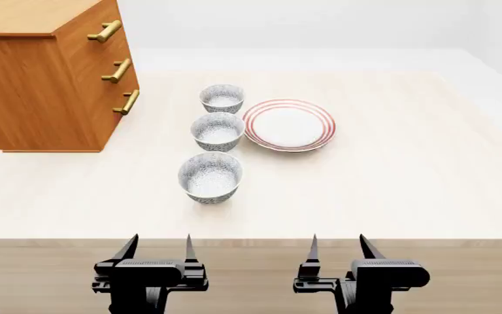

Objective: Stack the bowl in the middle on the bowl at the back.

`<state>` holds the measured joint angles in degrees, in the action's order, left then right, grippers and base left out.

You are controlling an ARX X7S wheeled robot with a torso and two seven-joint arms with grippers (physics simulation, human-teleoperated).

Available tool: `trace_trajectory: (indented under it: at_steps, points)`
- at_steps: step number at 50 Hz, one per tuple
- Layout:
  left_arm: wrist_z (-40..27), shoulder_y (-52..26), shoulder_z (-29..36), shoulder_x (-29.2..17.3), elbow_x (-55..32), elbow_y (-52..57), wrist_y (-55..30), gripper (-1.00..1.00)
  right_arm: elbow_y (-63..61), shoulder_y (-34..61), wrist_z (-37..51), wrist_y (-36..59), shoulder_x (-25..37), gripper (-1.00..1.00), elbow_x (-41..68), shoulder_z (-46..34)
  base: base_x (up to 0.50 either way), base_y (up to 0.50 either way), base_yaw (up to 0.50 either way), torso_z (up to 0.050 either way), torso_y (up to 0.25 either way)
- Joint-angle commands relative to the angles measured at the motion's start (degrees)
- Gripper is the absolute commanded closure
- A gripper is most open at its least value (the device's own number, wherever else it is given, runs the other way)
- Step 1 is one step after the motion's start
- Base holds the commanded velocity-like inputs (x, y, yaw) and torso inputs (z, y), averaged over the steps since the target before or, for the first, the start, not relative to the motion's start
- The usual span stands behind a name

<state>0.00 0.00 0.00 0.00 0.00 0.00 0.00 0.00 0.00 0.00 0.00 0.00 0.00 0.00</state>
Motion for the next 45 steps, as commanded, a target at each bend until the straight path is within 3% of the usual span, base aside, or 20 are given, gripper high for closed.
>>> trace_trajectory:
  at_steps: [1, 12, 28, 45]
  points:
    - [-1.29, -0.18, 0.72, -0.84, -1.23, -0.05, -0.50, -1.00, -0.04, 0.05, 1.62, 0.27, 0.85, -1.00, 0.48, -1.10, 0.00, 0.00, 0.00, 0.000, 0.000]
    - [-1.87, 0.39, 2.43, -2.80, -6.05, 3.30, -5.68, -1.00, -0.91, 0.23, 5.17, 2.58, 2.72, -1.00, 1.46, -2.73, 0.00, 0.02, 0.00, 0.000, 0.000]
    - [-0.25, -0.81, 3.79, -4.34, -10.65, 3.09, -4.42, -1.00, -0.12, 1.79, 7.31, 4.05, 4.43, -1.00, 2.24, -3.93, 0.02, 0.48, 0.00, 0.006, 0.000]
    - [0.58, -19.22, 8.44, -7.41, -14.62, 8.93, -26.51, -1.00, -12.21, 12.97, 7.26, 27.65, 9.20, -1.00, 6.34, -1.57, 0.00, 0.00, 0.00, 0.050, 0.000]
